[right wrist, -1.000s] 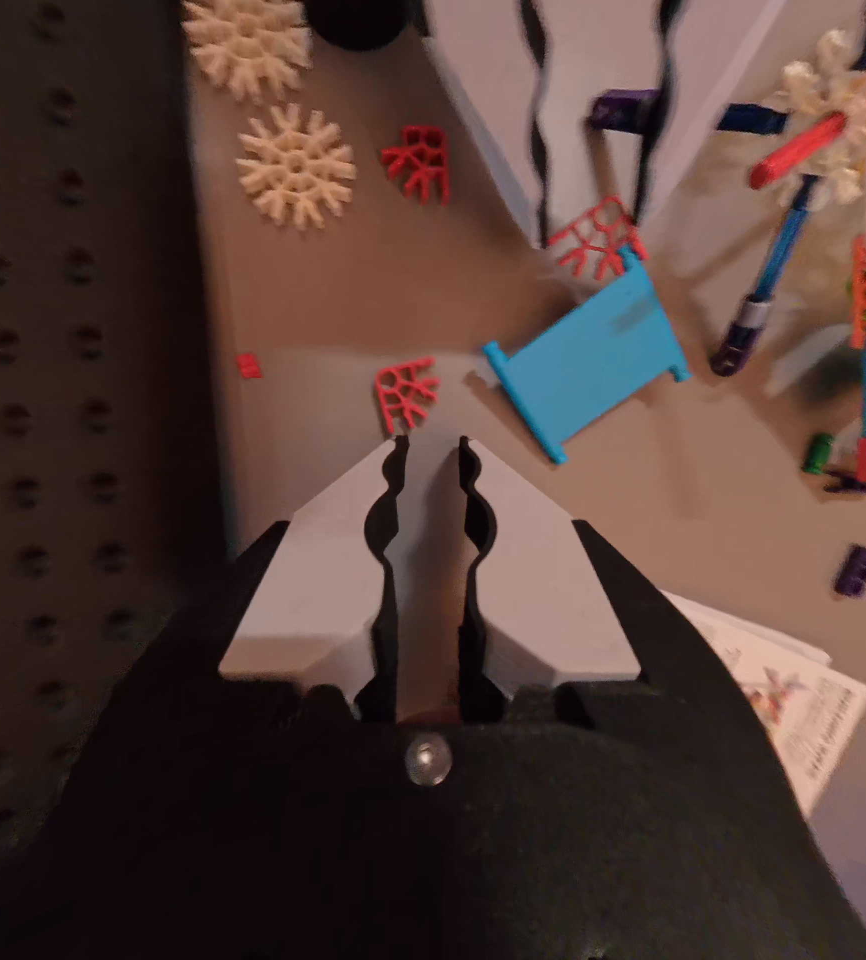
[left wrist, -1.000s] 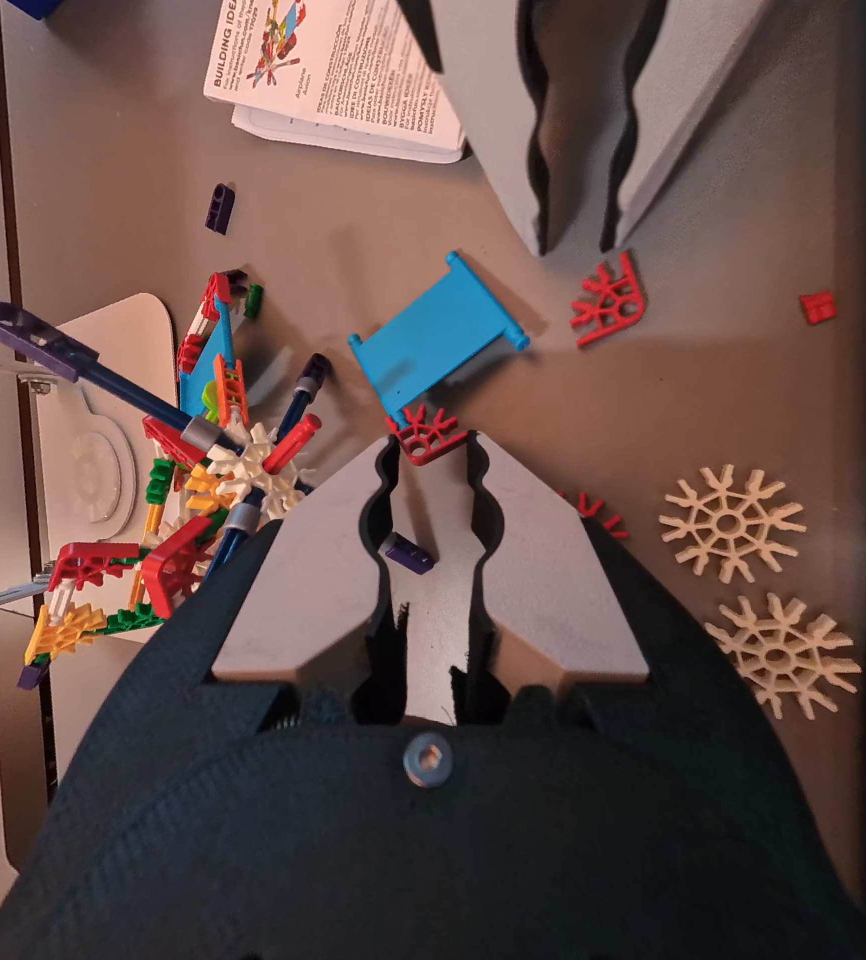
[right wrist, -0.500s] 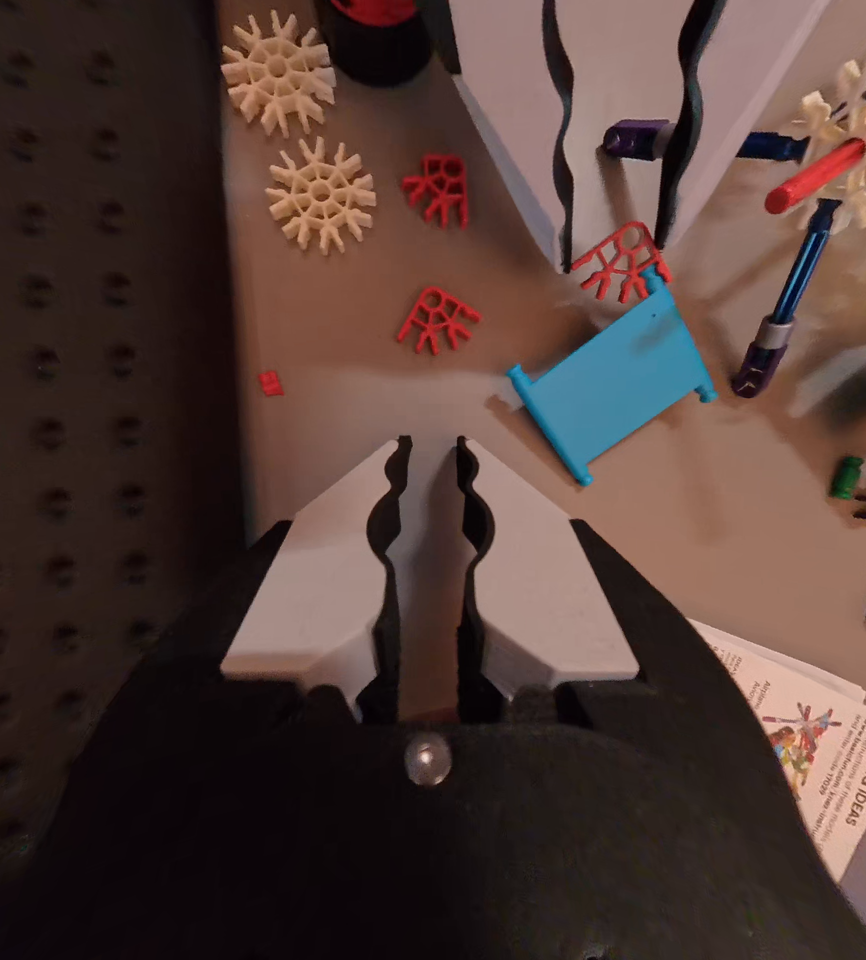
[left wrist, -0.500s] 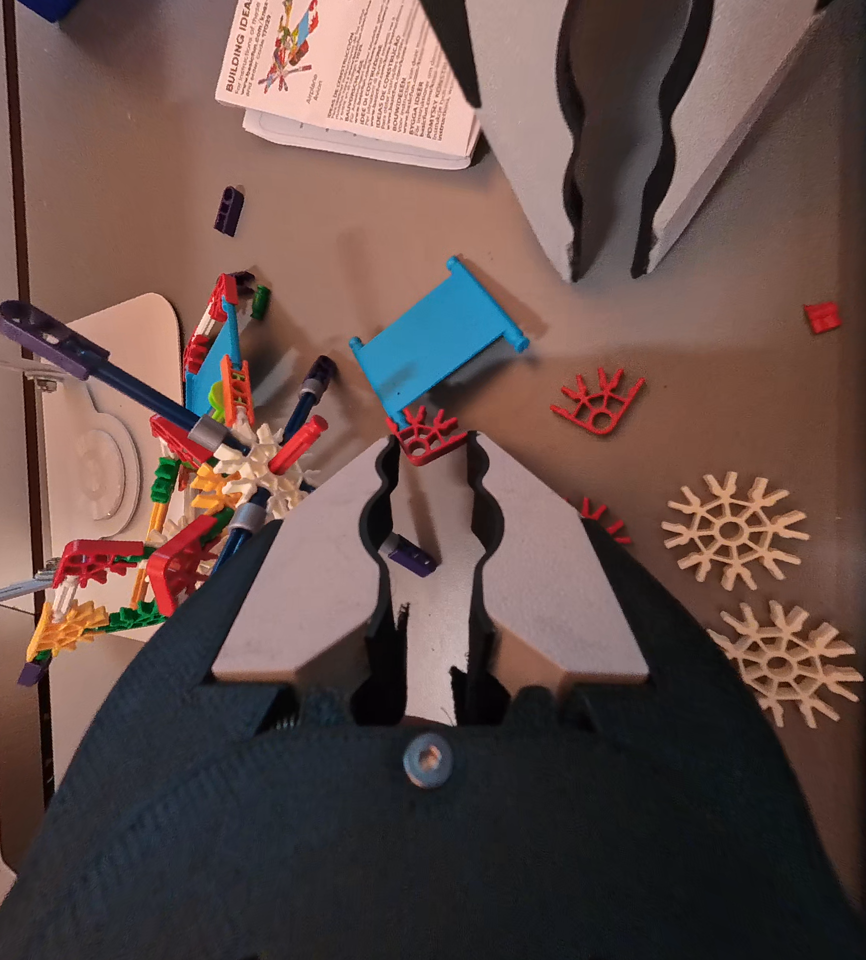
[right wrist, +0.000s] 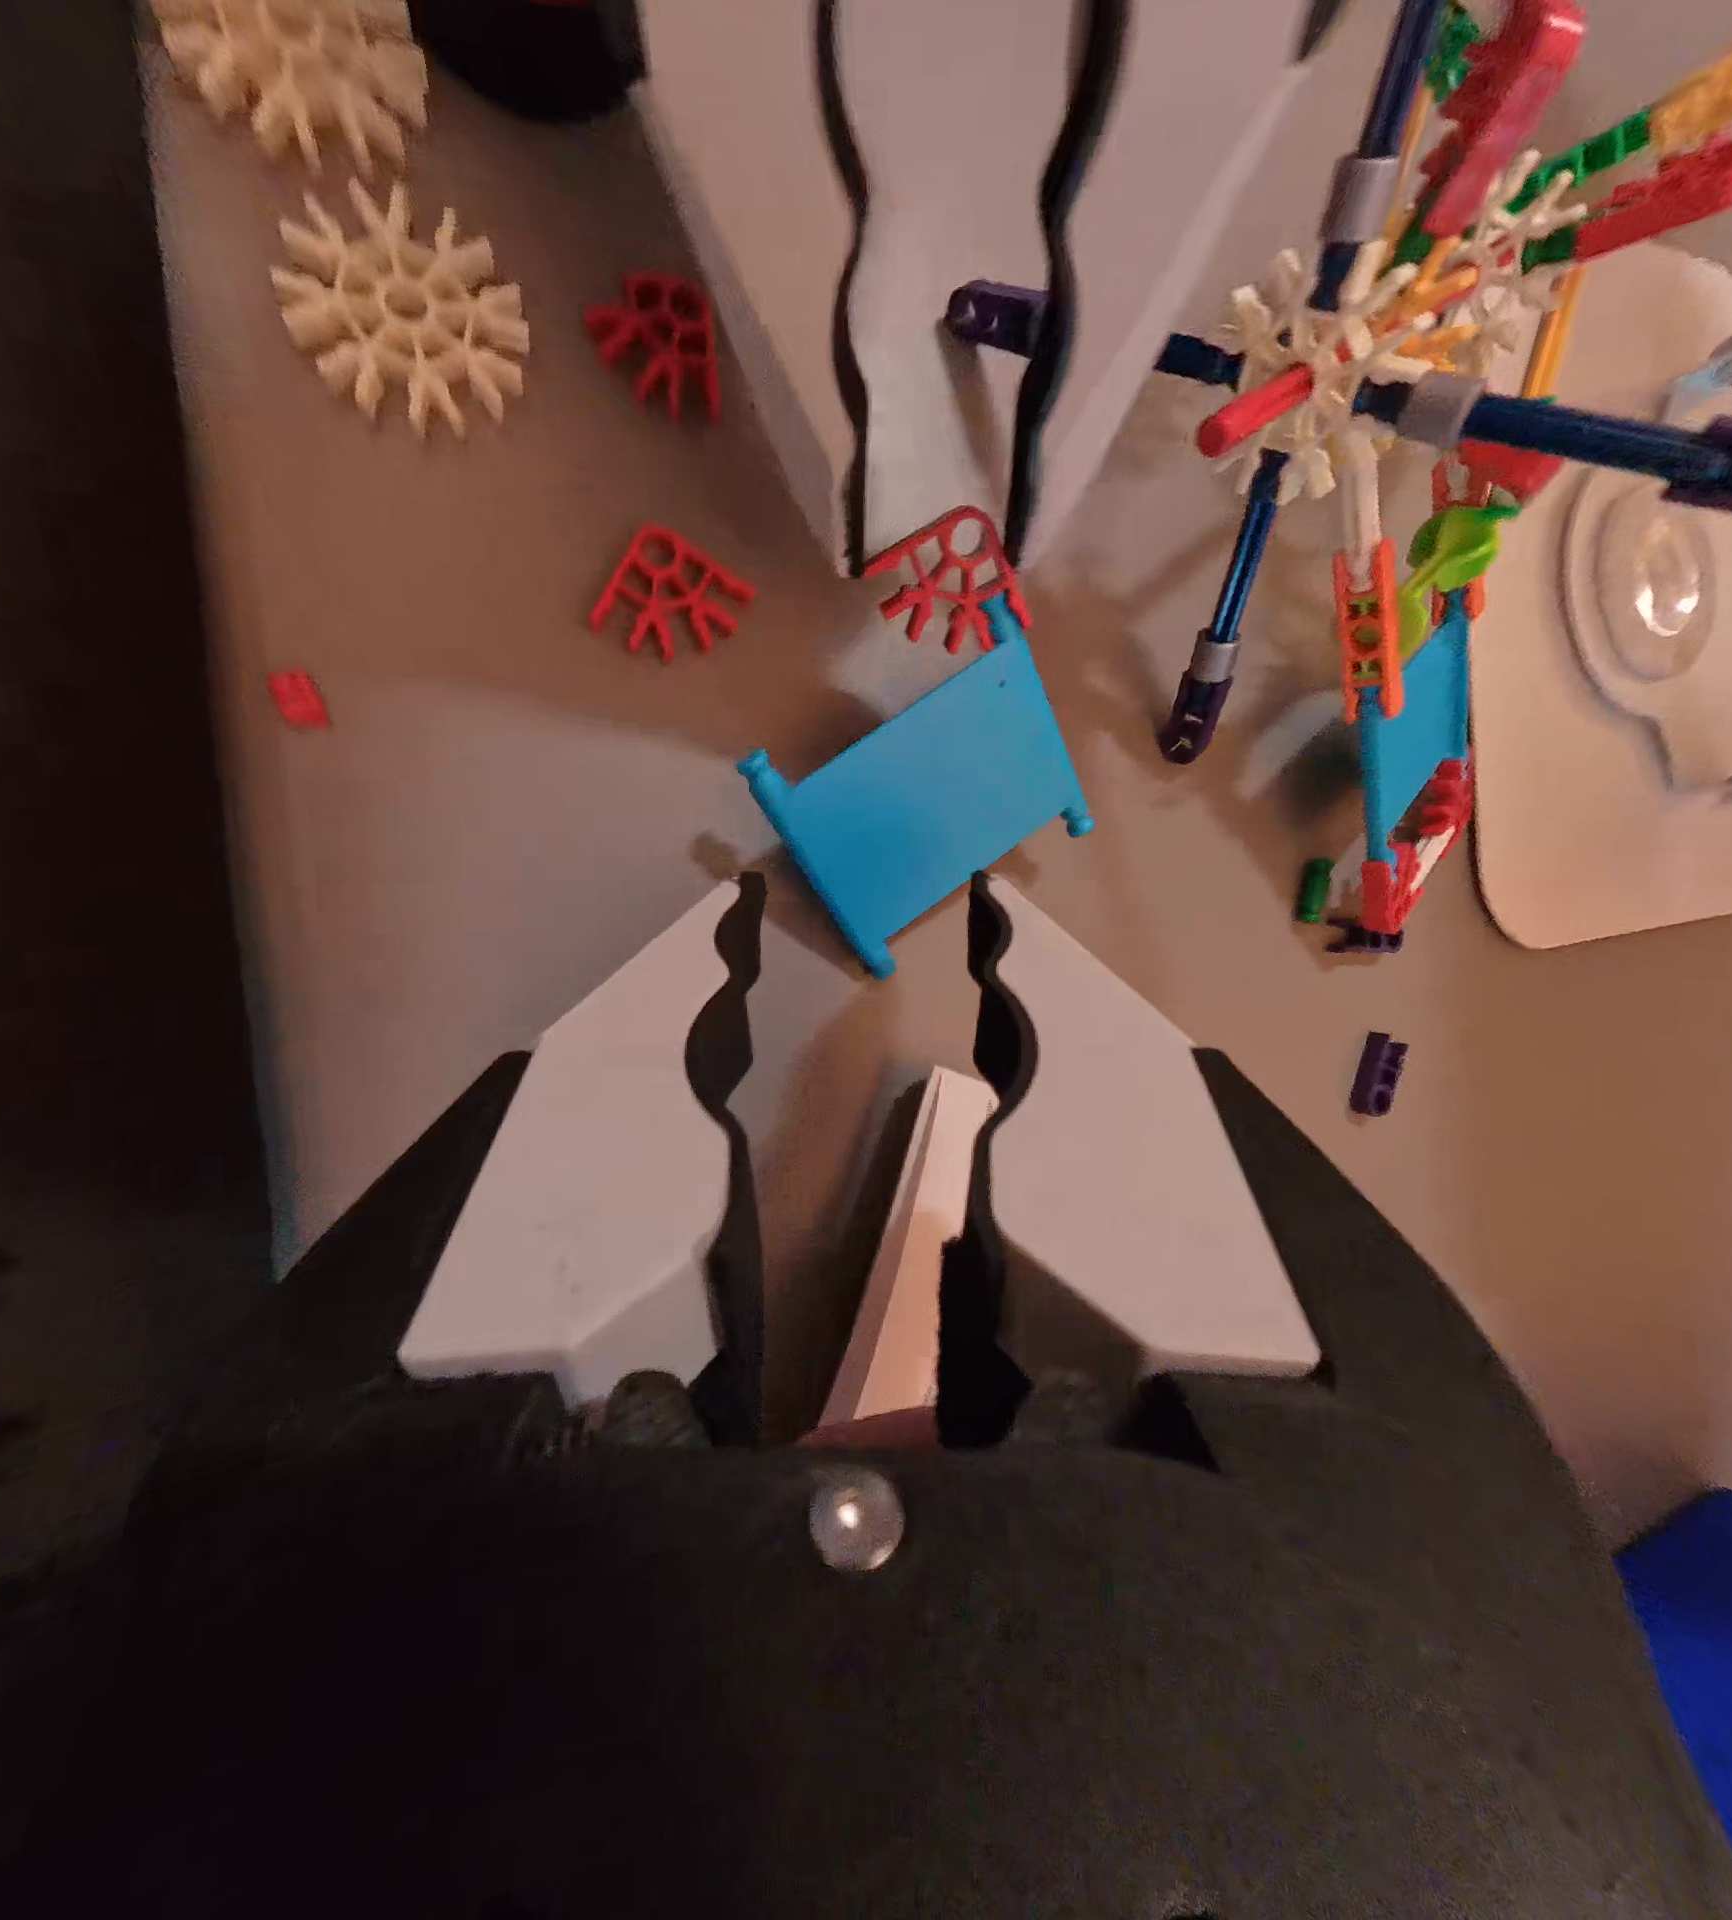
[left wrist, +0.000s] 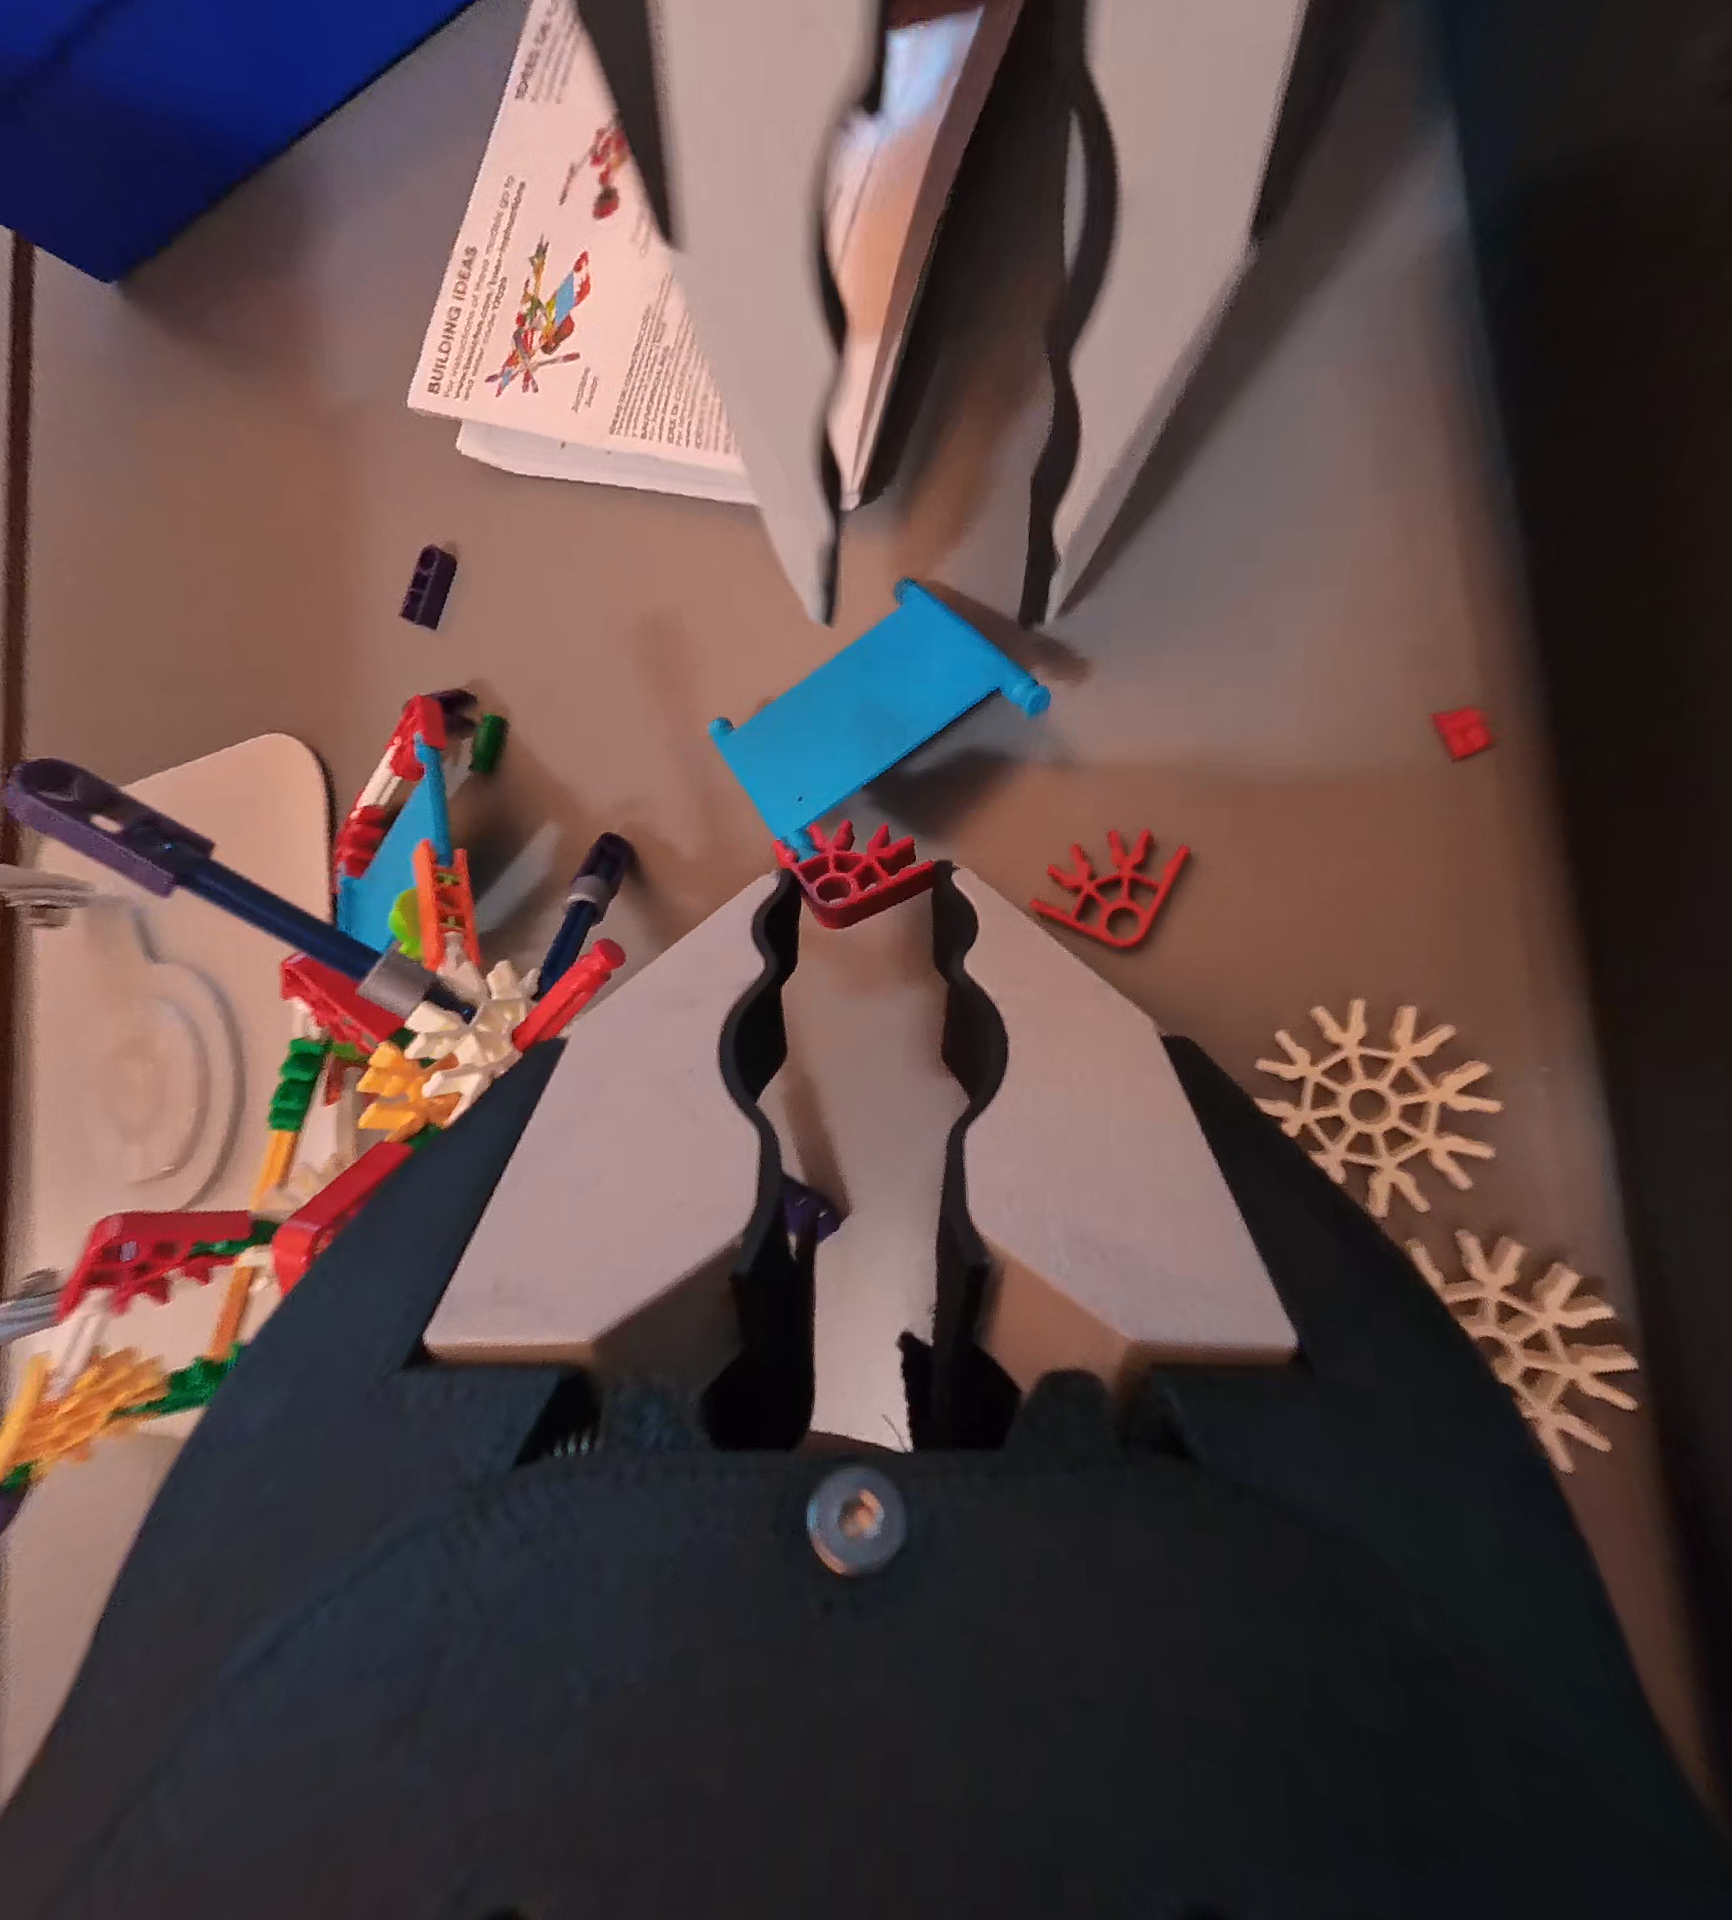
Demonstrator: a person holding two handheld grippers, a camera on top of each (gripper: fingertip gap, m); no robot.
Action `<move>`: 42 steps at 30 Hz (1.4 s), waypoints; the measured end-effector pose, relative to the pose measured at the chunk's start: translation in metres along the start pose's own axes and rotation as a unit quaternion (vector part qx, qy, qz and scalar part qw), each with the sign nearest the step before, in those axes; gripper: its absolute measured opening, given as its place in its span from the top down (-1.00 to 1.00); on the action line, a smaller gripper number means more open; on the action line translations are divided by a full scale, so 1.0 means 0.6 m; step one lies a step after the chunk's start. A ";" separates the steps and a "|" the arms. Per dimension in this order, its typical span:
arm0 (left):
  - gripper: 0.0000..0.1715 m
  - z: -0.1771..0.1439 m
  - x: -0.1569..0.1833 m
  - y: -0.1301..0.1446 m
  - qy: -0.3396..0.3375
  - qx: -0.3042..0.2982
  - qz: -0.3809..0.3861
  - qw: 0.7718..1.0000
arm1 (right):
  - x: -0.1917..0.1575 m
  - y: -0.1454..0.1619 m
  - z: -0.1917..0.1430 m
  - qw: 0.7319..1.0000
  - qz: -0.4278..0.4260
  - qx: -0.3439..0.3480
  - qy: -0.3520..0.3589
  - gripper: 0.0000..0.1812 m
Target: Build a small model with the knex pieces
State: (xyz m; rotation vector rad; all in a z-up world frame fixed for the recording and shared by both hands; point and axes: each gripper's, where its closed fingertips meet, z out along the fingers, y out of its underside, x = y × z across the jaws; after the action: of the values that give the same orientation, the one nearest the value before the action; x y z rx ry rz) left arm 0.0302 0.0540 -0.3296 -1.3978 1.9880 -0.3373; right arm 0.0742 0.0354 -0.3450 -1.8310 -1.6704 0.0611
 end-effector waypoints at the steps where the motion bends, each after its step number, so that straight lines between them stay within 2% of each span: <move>1: 0.72 -0.001 0.001 -0.004 0.008 0.010 -0.010 1.000 | -0.004 0.005 0.005 1.000 -0.017 -0.012 0.007 0.59; 5: 0.73 -0.003 0.002 -0.015 0.038 0.039 -0.062 0.997 | 0.008 0.005 0.012 0.995 -0.065 -0.012 0.078 0.67; 7: 0.73 -0.003 -0.001 -0.016 0.046 0.048 -0.087 0.994 | 0.008 0.006 0.012 0.992 -0.083 -0.007 0.095 0.80; 11: 0.77 -0.003 -0.005 -0.007 0.055 0.042 -0.117 0.991 | 0.021 0.009 0.003 0.987 -0.088 -0.012 0.131 0.92; 17: 0.71 -0.023 -0.007 0.016 0.014 -0.009 -0.055 0.998 | 0.018 0.000 -0.010 0.986 -0.089 -0.014 0.138 0.96; 22: 0.73 -0.039 0.064 0.016 0.087 -0.020 0.024 0.996 | 0.005 0.006 -0.007 0.982 -0.110 -0.054 0.146 0.94; 24: 0.73 -0.026 0.070 0.028 0.083 -0.044 0.040 0.995 | 0.003 0.009 -0.002 0.980 -0.115 -0.066 0.150 0.94; 42: 0.80 0.010 0.089 0.015 0.091 -0.039 0.045 0.994 | 0.016 0.011 0.006 0.977 -0.106 -0.060 0.175 0.95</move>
State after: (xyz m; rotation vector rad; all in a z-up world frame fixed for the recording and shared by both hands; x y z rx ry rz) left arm 0.0168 0.0102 -0.3592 -1.3611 2.2262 -0.3599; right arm 0.0801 0.0461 -0.3474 -1.6222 -1.6295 -0.4379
